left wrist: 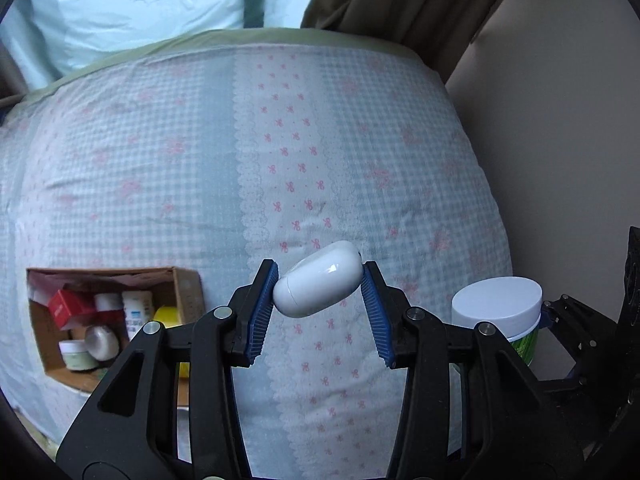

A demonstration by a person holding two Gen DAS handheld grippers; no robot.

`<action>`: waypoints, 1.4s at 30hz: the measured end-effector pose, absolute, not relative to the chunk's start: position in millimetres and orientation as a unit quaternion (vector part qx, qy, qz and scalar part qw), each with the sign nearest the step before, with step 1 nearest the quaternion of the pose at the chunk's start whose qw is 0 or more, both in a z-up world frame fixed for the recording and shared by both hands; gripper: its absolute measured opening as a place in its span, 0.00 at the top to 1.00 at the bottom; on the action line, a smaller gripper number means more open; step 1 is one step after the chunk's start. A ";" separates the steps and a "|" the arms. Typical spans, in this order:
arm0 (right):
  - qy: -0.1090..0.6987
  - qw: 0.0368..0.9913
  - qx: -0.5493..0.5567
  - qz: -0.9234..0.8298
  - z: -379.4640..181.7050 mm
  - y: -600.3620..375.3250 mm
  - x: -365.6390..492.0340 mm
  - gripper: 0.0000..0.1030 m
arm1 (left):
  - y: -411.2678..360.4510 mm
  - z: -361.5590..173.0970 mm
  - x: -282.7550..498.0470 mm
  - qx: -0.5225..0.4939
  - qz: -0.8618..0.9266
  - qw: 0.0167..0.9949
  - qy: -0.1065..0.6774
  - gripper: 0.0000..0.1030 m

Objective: Organize rigid objects
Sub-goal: 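Carry the earbud case and green jar in both tools over the box, then open both tools to release the earbud case and green jar into the box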

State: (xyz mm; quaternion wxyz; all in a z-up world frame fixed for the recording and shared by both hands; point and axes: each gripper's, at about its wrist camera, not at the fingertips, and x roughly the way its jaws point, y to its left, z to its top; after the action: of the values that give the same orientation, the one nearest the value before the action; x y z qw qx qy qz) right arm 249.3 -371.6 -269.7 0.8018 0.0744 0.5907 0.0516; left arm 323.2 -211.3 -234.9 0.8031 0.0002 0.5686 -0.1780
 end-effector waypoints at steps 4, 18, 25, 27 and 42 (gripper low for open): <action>0.583 0.806 0.062 0.081 -244.1 -343.5 246.9 0.36 | -165.8 -195.9 301.9 -0.020 -0.153 0.821 0.550 0.61; 0.575 0.798 0.022 0.178 -225.0 -179.3 246.1 0.36 | 26.4 -164.0 267.1 -0.049 -0.074 0.841 0.533 0.61; 0.596 0.783 0.047 0.172 -260.1 -104.8 253.4 0.36 | 103.3 -206.2 283.7 -0.038 -0.080 0.824 0.559 0.61; 0.605 0.777 0.049 0.166 -274.3 -87.2 257.2 0.36 | 120.5 -222.5 291.2 -0.034 -0.085 0.818 0.567 0.61; 0.643 0.756 0.050 0.111 -390.3 -30.0 280.0 0.36 | 170.9 -364.2 347.9 -0.001 -0.126 0.775 0.620 0.61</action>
State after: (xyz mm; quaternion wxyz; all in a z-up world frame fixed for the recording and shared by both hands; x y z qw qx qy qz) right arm 280.0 -30.0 -390.3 0.7563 0.0499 0.6428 0.1110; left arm 347.9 170.9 -364.2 0.7746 -0.0011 0.6198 -0.1258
